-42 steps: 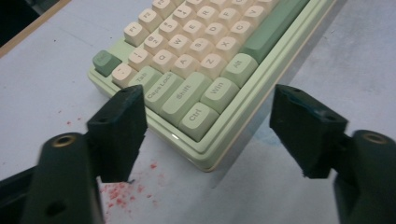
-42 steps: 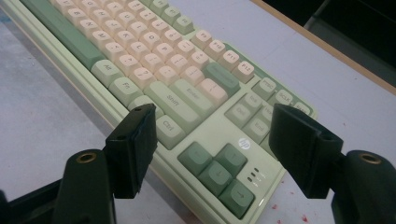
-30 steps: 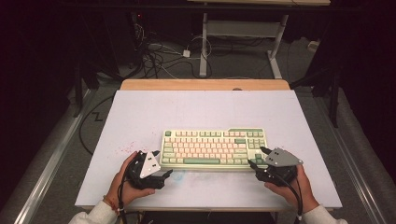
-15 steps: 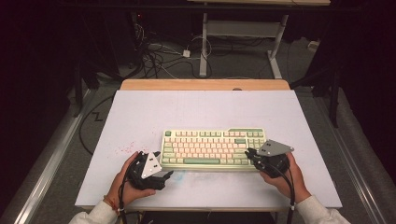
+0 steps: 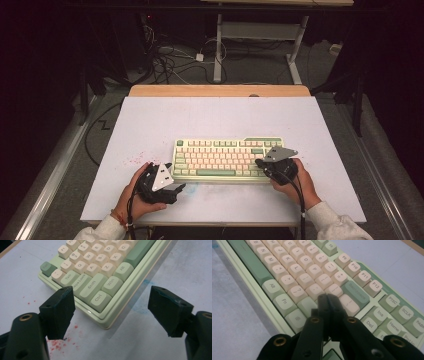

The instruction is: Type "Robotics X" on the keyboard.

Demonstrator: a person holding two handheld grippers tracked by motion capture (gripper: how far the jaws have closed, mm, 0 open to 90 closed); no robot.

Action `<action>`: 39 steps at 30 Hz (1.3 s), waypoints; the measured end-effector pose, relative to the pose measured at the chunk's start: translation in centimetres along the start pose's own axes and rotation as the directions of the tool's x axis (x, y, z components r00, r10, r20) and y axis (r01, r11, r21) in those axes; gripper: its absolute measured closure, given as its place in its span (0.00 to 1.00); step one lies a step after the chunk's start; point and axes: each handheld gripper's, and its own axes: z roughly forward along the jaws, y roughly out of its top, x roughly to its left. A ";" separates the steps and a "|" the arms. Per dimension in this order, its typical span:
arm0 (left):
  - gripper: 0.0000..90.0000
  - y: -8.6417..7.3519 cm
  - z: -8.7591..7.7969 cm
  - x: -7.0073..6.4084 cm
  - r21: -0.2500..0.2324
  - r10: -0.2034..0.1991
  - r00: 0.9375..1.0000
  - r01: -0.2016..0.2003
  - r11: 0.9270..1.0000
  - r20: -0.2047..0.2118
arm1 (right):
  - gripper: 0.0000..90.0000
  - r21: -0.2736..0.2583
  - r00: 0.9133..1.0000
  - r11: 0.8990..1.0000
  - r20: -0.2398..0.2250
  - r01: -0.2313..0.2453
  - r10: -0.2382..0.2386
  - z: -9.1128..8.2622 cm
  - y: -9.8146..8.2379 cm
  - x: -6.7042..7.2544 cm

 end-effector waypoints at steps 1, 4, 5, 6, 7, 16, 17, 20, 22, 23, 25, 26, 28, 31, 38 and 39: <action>0.23 0.0 0.0 0.0 0.000 0.001 1.000 -0.001 1.000 -0.001 | 1.00 0.003 1.000 1.000 -0.001 0.001 -0.001 0.1 0.0 0.0; 0.23 0.0 -0.1 0.1 -0.007 -0.005 1.000 0.005 1.000 -0.002 | 1.00 0.008 1.000 1.000 -0.001 0.002 -0.002 0.3 0.0 0.0; 0.23 0.0 -0.2 0.1 -0.011 -0.009 1.000 0.009 1.000 -0.002 | 1.00 0.009 1.000 1.000 -0.001 0.002 -0.002 0.3 0.0 0.0; 0.23 0.0 -0.2 0.1 -0.014 -0.014 1.000 0.014 1.000 0.000 | 1.00 0.010 1.000 1.000 -0.002 0.000 0.000 0.3 -0.1 0.0; 0.23 0.1 -0.2 0.2 -0.016 -0.018 1.000 0.018 1.000 -0.004 | 1.00 0.017 1.000 1.000 -0.005 0.001 -0.001 0.4 -0.1 0.0; 0.45 0.7 -1.0 0.8 -0.057 -0.070 0.998 0.069 0.996 -0.005 | 1.00 0.011 1.000 1.000 0.001 -0.001 0.001 0.5 -0.4 0.1; 0.48 0.7 -1.1 0.9 -0.056 -0.072 0.997 0.072 0.996 0.000 | 1.00 0.011 1.000 1.000 0.003 -0.002 0.002 0.5 -0.4 0.1; 0.64 0.8 -1.3 1.2 -0.057 -0.090 0.996 0.090 0.994 0.010 | 1.00 0.010 1.000 1.000 0.003 -0.006 0.006 0.4 -0.5 0.1; 0.77 0.7 -1.4 1.4 -0.049 -0.104 0.994 0.105 0.993 0.022 | 1.00 0.009 1.000 1.000 0.003 -0.005 0.005 0.4 -0.5 0.1; 0.81 0.7 -1.5 1.5 -0.046 -0.106 0.994 0.107 0.993 0.023 | 1.00 0.009 1.000 1.000 0.003 -0.005 0.005 0.4 -0.5 0.1; 0.90 0.7 -1.6 1.7 -0.045 -0.113 0.993 0.114 0.992 0.028 | 1.00 0.008 1.000 1.000 0.006 -0.003 0.003 0.4 -0.5 0.1; 0.93 0.7 -1.7 1.7 -0.042 -0.113 0.993 0.115 0.993 0.030 | 1.00 0.007 1.000 1.000 0.007 -0.001 0.001 0.5 -0.5 0.1; 0.97 0.8 -1.8 1.8 -0.036 -0.108 0.994 0.109 0.993 0.033 | 1.00 0.005 1.000 1.000 0.007 -0.002 0.002 0.5 -0.5 0.1; 0.97 1.0 -1.8 1.9 -0.029 -0.105 0.994 0.106 0.994 0.037 | 1.00 0.005 1.000 1.000 0.009 -0.002 0.002 0.5 -0.5 0.2; 0.97 1.8 -1.3 2.2 0.004 -0.113 0.993 0.113 0.994 0.039 | 1.00 0.002 1.000 1.000 0.011 -0.002 0.002 0.5 -0.6 0.2; 0.97 1.9 -1.2 2.3 0.006 -0.117 0.992 0.117 0.993 0.043 | 1.00 0.002 1.000 1.000 0.012 -0.002 0.002 0.5 -0.6 0.2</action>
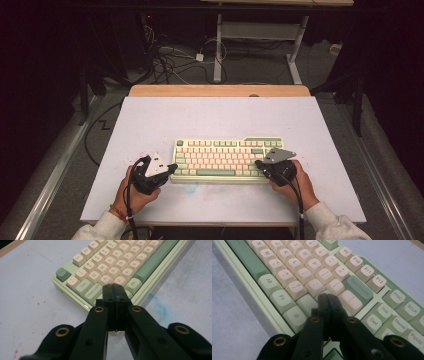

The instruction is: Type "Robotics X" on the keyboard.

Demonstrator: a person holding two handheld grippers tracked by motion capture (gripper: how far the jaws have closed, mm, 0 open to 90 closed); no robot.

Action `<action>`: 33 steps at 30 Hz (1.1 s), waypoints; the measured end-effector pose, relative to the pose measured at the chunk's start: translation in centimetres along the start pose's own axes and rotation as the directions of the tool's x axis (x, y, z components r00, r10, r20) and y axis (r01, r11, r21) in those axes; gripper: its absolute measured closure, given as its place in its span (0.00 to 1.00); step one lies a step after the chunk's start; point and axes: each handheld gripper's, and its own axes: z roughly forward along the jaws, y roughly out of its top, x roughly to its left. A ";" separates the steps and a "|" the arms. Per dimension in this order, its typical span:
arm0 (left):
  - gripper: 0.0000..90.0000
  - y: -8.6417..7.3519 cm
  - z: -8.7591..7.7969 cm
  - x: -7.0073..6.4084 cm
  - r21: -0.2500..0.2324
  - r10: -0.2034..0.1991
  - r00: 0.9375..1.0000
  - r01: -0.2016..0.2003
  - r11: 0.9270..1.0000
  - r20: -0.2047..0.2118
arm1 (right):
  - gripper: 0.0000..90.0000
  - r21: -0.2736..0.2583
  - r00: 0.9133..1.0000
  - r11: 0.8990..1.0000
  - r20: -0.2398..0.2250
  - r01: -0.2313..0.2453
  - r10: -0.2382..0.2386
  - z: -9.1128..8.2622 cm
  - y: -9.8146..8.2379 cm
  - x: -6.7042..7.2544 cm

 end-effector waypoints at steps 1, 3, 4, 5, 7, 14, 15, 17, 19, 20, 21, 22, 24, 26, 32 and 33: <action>0.97 0.2 0.1 0.0 0.002 -0.001 1.000 0.001 1.000 0.000 | 1.00 0.000 1.000 1.000 0.000 0.000 0.000 0.0 0.0 0.0; 0.97 0.6 0.4 0.1 0.010 0.001 1.000 -0.001 1.000 0.004 | 1.00 0.000 1.000 1.000 0.001 0.001 -0.001 0.0 0.0 0.0; 0.97 0.7 0.5 0.1 0.010 -0.002 1.000 0.002 1.000 0.005 | 1.00 -0.001 1.000 1.000 0.001 0.002 -0.002 0.0 0.0 0.0; 0.97 0.9 0.7 0.2 0.014 -0.003 1.000 0.003 1.000 0.014 | 1.00 -0.001 1.000 1.000 0.001 0.000 0.000 0.0 0.0 0.0; 0.97 1.3 1.1 0.1 0.017 0.003 1.000 -0.004 1.000 0.013 | 1.00 -0.002 1.000 1.000 0.002 0.003 -0.003 0.0 0.0 0.0; 0.97 2.3 2.2 0.0 0.034 0.013 0.999 -0.014 0.999 0.043 | 1.00 -0.003 1.000 1.000 0.005 0.004 -0.004 0.0 0.0 0.1; 0.97 2.4 2.4 0.0 0.040 0.015 0.999 -0.017 0.999 0.048 | 1.00 -0.003 1.000 1.000 0.005 0.004 -0.004 0.0 0.0 0.1; 0.97 2.7 2.8 -0.1 0.039 0.017 0.999 -0.019 0.999 0.049 | 1.00 -0.003 1.000 1.000 0.005 0.002 -0.002 0.0 0.0 0.1; 0.97 3.0 3.2 -0.1 0.043 0.021 0.998 -0.023 0.999 0.055 | 1.00 -0.003 1.000 1.000 0.006 0.004 -0.004 0.0 0.0 0.1; 0.97 3.1 3.4 -0.2 0.043 0.020 0.998 -0.022 0.999 0.057 | 1.00 -0.001 1.000 1.000 0.006 0.003 -0.003 0.0 0.0 0.1; 0.97 3.3 3.6 -0.2 0.044 0.022 0.998 -0.025 0.999 0.063 | 1.00 -0.001 1.000 1.000 0.006 0.004 -0.004 0.0 0.0 0.1; 0.97 3.4 3.8 -0.3 0.045 0.025 0.998 -0.028 0.999 0.066 | 1.00 -0.002 1.000 1.000 0.006 0.006 -0.006 0.0 0.0 0.1; 0.97 3.7 4.1 -0.5 0.048 0.034 0.997 -0.037 0.998 0.073 | 1.00 -0.001 1.000 1.000 0.007 0.003 -0.003 0.0 0.0 0.1; 0.97 4.0 4.5 -0.7 0.054 0.043 0.996 -0.047 0.997 0.077 | 1.00 -0.001 1.000 1.000 0.007 0.004 -0.004 0.0 0.0 0.1; 0.96 4.4 5.6 -1.0 0.080 0.055 0.995 -0.062 0.995 0.088 | 1.00 -0.002 1.000 1.000 0.010 0.006 -0.006 0.0 0.0 0.1; 0.96 4.5 5.7 -1.0 0.083 0.056 0.994 -0.064 0.995 0.094 | 1.00 -0.002 1.000 1.000 0.010 0.007 -0.007 0.0 0.0 0.1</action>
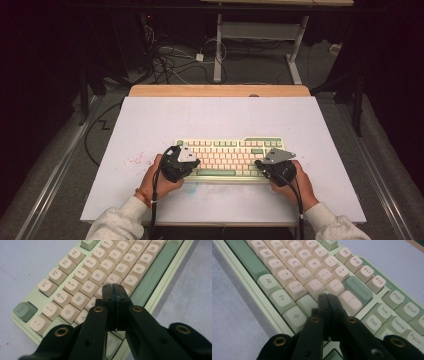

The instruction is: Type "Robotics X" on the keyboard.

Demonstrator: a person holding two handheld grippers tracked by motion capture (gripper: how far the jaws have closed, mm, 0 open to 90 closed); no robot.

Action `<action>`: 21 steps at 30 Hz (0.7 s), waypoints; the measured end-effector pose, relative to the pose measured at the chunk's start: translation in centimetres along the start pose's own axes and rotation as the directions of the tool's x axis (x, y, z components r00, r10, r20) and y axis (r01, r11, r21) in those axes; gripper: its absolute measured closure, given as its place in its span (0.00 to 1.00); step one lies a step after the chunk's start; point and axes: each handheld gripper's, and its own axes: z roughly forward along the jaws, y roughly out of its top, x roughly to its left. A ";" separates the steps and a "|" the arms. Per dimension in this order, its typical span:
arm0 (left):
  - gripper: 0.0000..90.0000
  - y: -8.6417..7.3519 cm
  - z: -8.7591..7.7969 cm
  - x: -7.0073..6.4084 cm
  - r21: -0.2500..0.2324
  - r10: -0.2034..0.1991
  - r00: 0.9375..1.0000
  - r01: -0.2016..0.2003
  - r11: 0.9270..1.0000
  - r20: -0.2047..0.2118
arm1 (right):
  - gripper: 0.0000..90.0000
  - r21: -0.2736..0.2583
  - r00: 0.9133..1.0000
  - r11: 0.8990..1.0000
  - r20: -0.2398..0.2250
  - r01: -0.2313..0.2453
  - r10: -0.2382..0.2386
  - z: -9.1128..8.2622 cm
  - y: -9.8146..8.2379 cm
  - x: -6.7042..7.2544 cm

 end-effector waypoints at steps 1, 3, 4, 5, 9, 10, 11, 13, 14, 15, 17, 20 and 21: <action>0.96 0.1 0.1 0.0 0.003 0.002 1.000 -0.002 1.000 0.003 | 1.00 0.000 1.000 1.000 0.000 -0.001 0.001 0.0 0.0 0.0; 0.96 0.2 0.3 0.0 0.008 0.002 1.000 -0.002 1.000 0.003 | 1.00 0.000 1.000 1.000 0.000 0.000 0.000 0.0 0.0 0.0; 0.96 0.2 0.4 0.0 0.010 0.003 1.000 -0.003 1.000 0.005 | 1.00 0.000 1.000 1.000 0.000 0.000 0.000 0.0 0.0 0.0; 0.96 0.2 0.5 0.0 0.014 0.006 1.000 -0.006 1.000 0.002 | 1.00 0.000 1.000 1.000 0.000 0.000 0.000 0.0 0.0 0.0; 0.96 0.2 0.7 0.0 0.020 0.006 1.000 -0.006 1.000 0.000 | 1.00 0.000 1.000 1.000 0.001 0.002 -0.002 0.0 0.0 0.0; 0.96 0.2 0.7 -0.1 0.022 0.006 1.000 -0.006 1.000 -0.001 | 1.00 -0.001 1.000 1.000 0.002 0.002 -0.002 0.0 0.0 0.0; 0.96 0.2 0.8 -0.1 0.024 0.007 1.000 -0.006 1.000 -0.004 | 1.00 0.000 1.000 1.000 0.003 0.002 -0.002 0.0 0.0 0.0; 0.96 0.1 0.9 -0.1 0.038 0.009 1.000 -0.008 0.999 -0.009 | 1.00 0.000 1.000 1.000 0.003 0.002 -0.002 0.0 0.0 0.0; 0.97 0.0 1.1 -0.1 0.045 0.008 1.000 -0.008 0.999 -0.003 | 1.00 0.000 1.000 1.000 0.003 0.003 -0.003 0.0 0.0 0.0; 0.97 -0.1 1.1 0.0 0.035 -0.001 1.000 0.002 0.999 -0.001 | 1.00 0.001 1.000 1.000 0.004 0.003 -0.003 0.0 0.0 0.0; 0.97 -0.1 1.0 -0.1 0.041 0.007 1.000 -0.007 0.999 -0.010 | 1.00 0.003 1.000 1.000 0.004 0.002 -0.002 0.0 0.0 0.1; 0.97 0.1 0.5 0.0 0.024 0.007 1.000 -0.007 1.000 -0.011 | 1.00 0.003 1.000 1.000 0.004 0.004 -0.004 0.0 0.0 0.1; 0.97 0.2 0.4 0.0 0.022 0.008 1.000 -0.008 1.000 -0.012 | 1.00 0.003 1.000 1.000 0.005 0.004 -0.004 0.0 0.0 0.1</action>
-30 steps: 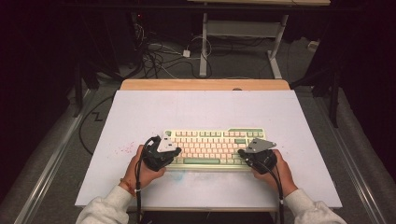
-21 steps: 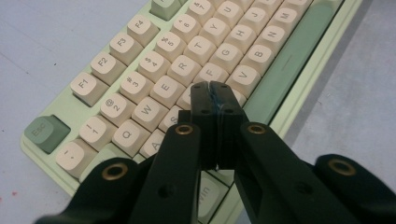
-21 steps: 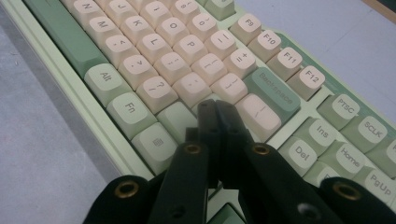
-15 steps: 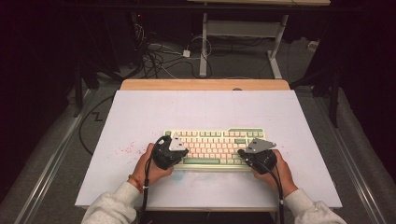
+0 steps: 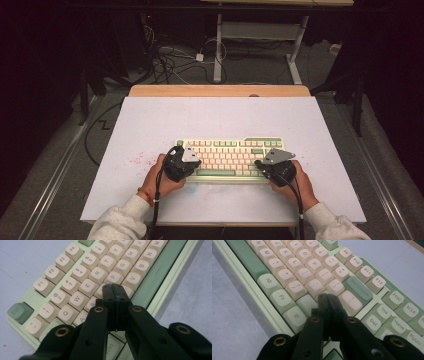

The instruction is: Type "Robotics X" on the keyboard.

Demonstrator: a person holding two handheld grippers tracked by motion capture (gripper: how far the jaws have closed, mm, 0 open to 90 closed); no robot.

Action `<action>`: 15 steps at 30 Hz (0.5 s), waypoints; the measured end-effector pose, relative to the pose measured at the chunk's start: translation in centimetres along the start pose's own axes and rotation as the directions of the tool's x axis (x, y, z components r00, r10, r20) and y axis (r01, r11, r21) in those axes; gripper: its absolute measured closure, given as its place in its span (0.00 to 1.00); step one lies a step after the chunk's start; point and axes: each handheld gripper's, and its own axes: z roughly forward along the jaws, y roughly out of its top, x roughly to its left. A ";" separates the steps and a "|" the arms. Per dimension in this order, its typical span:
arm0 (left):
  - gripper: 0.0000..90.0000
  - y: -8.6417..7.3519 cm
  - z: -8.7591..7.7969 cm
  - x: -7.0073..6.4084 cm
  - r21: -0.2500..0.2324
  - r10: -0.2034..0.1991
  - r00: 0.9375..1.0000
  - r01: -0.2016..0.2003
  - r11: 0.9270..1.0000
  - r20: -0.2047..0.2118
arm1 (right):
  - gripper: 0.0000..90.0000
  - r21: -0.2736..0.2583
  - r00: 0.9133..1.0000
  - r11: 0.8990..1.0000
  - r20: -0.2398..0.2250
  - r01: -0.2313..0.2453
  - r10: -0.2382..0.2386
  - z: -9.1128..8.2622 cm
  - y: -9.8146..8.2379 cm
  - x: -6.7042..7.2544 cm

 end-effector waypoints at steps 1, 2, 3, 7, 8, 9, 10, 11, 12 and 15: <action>0.97 0.0 0.0 0.0 0.000 0.000 1.000 0.000 1.000 -0.002 | 1.00 0.000 1.000 1.000 0.000 0.001 -0.001 0.0 0.0 0.0; 0.97 0.0 0.0 0.0 0.001 0.001 1.000 -0.001 1.000 0.000 | 1.00 -0.001 1.000 1.000 0.001 0.001 -0.001 0.0 0.0 0.0; 0.97 0.0 0.0 0.0 0.005 0.002 1.000 -0.002 1.000 0.000 | 1.00 -0.001 1.000 1.000 0.001 0.002 -0.002 0.0 0.0 0.0; 0.97 0.0 0.0 0.0 0.004 0.004 1.000 -0.004 1.000 -0.001 | 1.00 0.000 1.000 1.000 0.003 0.003 -0.003 0.0 0.0 0.1; 0.97 0.0 0.0 0.0 0.003 0.004 1.000 -0.004 1.000 -0.001 | 1.00 -0.001 1.000 1.000 0.003 0.007 -0.007 0.0 0.0 0.1; 0.97 0.0 0.0 0.0 0.003 0.006 1.000 -0.006 1.000 -0.004 | 1.00 0.000 1.000 1.000 0.004 0.007 -0.007 0.0 0.0 0.1; 0.96 0.0 0.0 0.0 0.002 0.007 1.000 -0.007 1.000 -0.006 | 1.00 0.000 1.000 1.000 0.004 0.008 -0.008 0.0 0.0 0.1; 0.96 0.0 0.0 0.0 -0.002 0.005 1.000 -0.005 1.000 -0.006 | 1.00 -0.003 1.000 1.000 0.004 0.008 -0.008 0.0 0.0 0.0; 0.96 0.0 -0.1 0.0 -0.004 0.005 1.000 -0.005 1.000 -0.008 | 1.00 -0.002 1.000 1.000 0.004 0.010 -0.010 0.0 0.0 0.0; 0.95 0.1 -0.2 0.0 -0.012 0.008 1.000 -0.008 1.000 -0.016 | 1.00 0.000 1.000 1.000 0.000 0.010 -0.010 -0.1 0.1 0.0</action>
